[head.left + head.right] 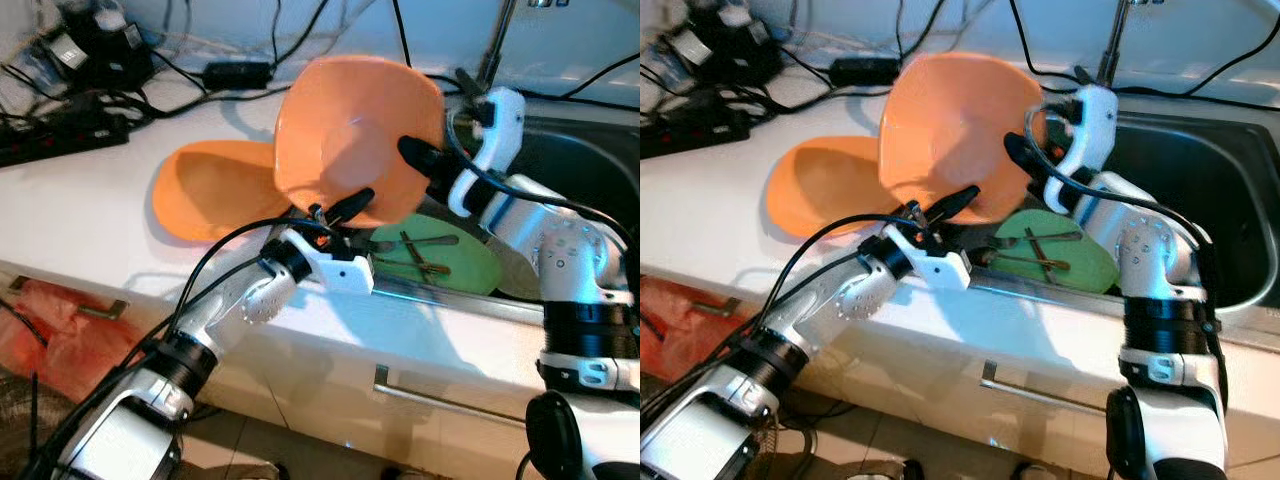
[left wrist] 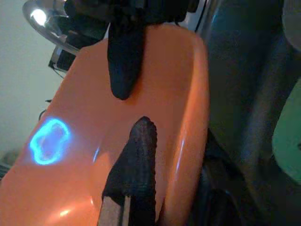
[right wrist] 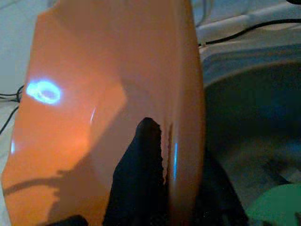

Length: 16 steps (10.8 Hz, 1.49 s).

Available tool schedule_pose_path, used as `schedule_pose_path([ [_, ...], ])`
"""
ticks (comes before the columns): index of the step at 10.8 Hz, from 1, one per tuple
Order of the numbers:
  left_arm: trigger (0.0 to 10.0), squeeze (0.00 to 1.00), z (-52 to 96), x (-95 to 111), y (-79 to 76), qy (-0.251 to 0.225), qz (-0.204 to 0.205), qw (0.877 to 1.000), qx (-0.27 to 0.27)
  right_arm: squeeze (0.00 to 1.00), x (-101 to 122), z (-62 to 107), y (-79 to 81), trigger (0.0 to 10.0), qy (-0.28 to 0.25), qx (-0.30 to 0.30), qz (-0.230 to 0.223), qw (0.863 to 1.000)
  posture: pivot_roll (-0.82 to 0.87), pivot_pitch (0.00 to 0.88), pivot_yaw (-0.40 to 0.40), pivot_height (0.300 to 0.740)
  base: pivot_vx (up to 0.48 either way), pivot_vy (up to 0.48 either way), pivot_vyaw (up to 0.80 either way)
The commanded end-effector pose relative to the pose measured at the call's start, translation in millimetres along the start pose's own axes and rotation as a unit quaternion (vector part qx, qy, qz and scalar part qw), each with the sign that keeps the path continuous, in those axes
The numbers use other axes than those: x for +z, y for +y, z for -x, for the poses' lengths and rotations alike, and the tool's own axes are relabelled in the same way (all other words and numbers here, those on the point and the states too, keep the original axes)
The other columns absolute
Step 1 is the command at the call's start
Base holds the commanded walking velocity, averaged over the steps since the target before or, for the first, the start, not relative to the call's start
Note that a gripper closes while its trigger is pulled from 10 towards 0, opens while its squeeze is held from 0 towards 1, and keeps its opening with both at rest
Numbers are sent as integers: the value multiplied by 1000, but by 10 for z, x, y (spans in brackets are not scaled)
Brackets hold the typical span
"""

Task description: Kitchen organization

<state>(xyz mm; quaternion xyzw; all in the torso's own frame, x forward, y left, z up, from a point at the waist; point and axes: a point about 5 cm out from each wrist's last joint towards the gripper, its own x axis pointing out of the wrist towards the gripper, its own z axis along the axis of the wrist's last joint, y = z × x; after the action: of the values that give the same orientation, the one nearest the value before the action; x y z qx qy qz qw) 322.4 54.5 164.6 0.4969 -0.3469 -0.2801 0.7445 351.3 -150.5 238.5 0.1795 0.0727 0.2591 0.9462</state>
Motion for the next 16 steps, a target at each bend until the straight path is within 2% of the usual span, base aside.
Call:
schedule_pose_path([
  [1,10000,1000,-17,168,-45,-52,33,998,9,0,-183,18,-137,0,42,-37,-8,998,39,120,58,740,0,0,0],
  [3,10000,1000,-12,231,-52,-71,62,996,7,0,-192,18,-140,0,41,-39,-10,998,37,121,57,740,0,0,0],
  [5,10000,1000,-52,306,88,-85,115,989,36,0,-200,22,-149,0,39,-41,-14,998,38,123,58,740,0,0,0],
  [6,10000,1000,-60,316,102,-86,123,988,37,0,-201,21,-150,0,38,-42,-15,998,39,123,58,740,0,0,0],
  [7,10000,1000,-100,367,176,-87,164,981,48,0,-204,10,-162,0,22,-60,-13,998,42,122,60,740,0,0,0],
  [12,10000,1000,-170,472,485,-94,222,967,86,0,-201,-7,-330,0,-18,-155,-8,988,53,120,66,740,0,0,0],
  [14,10000,1000,-103,379,502,-59,243,964,89,0,-202,-6,-391,0,-34,-193,-4,981,59,120,71,740,0,0,0],
  [15,10000,1000,-65,277,486,-23,275,956,99,0,-208,15,-452,0,-38,-215,-6,976,63,120,72,740,0,0,0],
  [16,10000,1000,-20,202,476,5,293,949,115,0,-242,25,-490,0,-35,-224,-38,973,66,120,72,740,0,0,0],
])
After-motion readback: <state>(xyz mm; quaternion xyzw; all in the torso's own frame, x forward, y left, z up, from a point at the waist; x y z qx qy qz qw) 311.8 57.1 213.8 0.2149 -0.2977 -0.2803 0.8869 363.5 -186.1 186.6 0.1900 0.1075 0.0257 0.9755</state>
